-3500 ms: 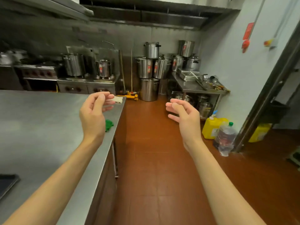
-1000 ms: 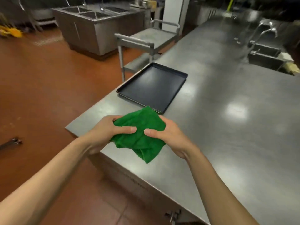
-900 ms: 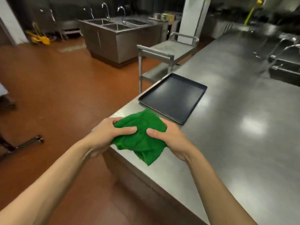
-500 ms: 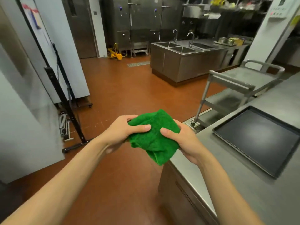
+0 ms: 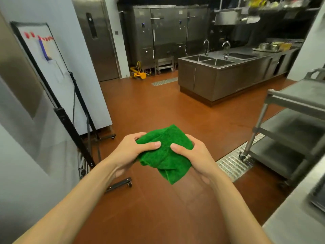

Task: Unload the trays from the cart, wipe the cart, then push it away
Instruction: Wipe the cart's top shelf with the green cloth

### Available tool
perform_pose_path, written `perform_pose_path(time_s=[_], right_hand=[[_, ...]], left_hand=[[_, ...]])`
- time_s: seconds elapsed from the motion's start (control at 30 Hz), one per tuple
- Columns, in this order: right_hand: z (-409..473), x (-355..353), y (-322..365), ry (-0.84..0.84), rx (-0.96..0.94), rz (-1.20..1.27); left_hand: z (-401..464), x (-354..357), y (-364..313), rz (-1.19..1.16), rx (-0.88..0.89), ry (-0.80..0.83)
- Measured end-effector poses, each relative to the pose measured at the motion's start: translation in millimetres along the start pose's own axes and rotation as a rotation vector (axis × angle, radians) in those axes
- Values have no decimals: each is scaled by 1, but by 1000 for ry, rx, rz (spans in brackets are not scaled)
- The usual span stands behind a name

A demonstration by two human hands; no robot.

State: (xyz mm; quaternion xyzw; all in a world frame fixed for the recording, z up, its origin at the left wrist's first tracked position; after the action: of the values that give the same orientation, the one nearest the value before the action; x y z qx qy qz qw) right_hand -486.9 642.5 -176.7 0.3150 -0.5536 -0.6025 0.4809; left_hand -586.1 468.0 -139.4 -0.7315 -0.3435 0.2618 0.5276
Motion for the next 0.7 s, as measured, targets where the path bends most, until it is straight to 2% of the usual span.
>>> perform_pose_path(time_s=[0.13, 0.3, 0.4, 0.7], right_hand=[[89, -12, -10, -91, -18, 14], [198, -59, -20, -245, -60, -29], [269, -103, -25, -380, -108, -70], [409, -211, -8, -769, -149, -137]], left_hand=[[96, -16, -39, -24, 26, 11], [236, -2, -81, -67, 73, 73], [338, 20, -110, -81, 101, 191], [556, 117, -208, 36, 66, 571]])
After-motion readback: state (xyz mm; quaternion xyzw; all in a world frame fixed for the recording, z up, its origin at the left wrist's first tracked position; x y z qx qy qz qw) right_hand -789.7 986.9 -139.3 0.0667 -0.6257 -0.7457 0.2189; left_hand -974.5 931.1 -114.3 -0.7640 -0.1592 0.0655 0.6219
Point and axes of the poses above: each hand's wrist, its own z-axis towards the middle knuckle, its own x-axis out of the palm, y = z × x, the point moved 2 cm from there along z, towards the middle knuckle, and after that the axes turned 11 degrees about -x, right-handed, at the moved point
